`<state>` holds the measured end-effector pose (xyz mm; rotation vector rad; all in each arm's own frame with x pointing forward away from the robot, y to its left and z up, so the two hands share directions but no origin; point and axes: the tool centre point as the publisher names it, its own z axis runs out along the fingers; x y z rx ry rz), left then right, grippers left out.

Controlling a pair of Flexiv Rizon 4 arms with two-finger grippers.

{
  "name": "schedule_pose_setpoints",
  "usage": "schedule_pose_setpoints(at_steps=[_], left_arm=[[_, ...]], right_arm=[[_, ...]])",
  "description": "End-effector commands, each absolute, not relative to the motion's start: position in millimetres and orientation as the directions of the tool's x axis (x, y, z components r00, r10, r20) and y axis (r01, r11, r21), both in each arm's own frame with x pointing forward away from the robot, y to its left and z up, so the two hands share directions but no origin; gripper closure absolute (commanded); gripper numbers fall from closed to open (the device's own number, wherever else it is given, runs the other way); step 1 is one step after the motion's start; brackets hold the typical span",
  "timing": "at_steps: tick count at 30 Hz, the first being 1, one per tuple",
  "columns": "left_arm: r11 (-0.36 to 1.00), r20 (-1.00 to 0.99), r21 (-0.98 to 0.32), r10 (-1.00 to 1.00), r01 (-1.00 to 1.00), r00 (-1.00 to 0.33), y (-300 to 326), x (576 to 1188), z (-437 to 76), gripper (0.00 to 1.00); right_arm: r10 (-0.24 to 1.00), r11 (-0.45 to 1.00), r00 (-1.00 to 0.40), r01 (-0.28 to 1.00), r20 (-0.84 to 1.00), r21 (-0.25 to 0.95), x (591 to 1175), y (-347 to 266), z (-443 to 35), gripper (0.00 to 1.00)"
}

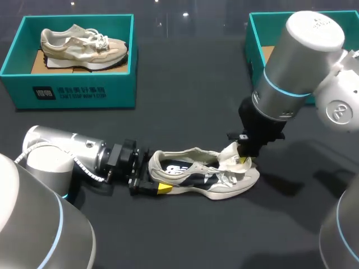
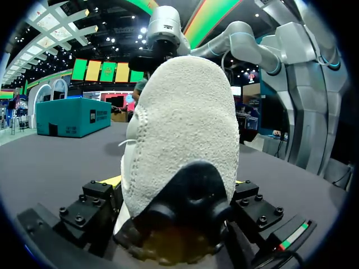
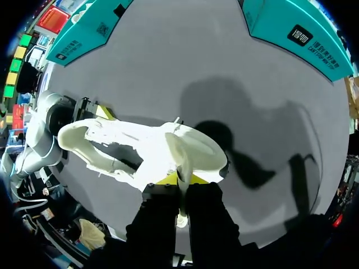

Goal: Take the shoe out of the shoebox, open the shoe tongue, remove and reinsert the insole, then place the shoe into the shoebox

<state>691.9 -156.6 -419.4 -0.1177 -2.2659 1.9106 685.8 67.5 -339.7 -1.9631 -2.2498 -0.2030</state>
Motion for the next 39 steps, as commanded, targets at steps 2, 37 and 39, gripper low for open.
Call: schedule_pose_setpoints(at_steps=[2,37,39], left_arm=[[0.174,0.083,-0.983,0.174,-0.052,-0.981,-154.0,695.2,-422.8,1.0],[0.174,0.083,-0.983,0.174,-0.052,-0.981,-154.0,695.2,-422.8,1.0],[0.174,0.083,-0.983,0.174,-0.052,-0.981,-154.0,695.2,-422.8,1.0]], right_arm=[[0.954,0.133,-0.131,0.991,0.268,0.012,681.4,57.1,-348.5,1.0],[0.997,0.072,-0.073,0.997,-0.018,-0.01,683.2,47.8,-322.9,0.56],[0.997,0.067,-0.068,0.998,-0.041,-0.013,684.1,45.1,-319.4,0.56]])
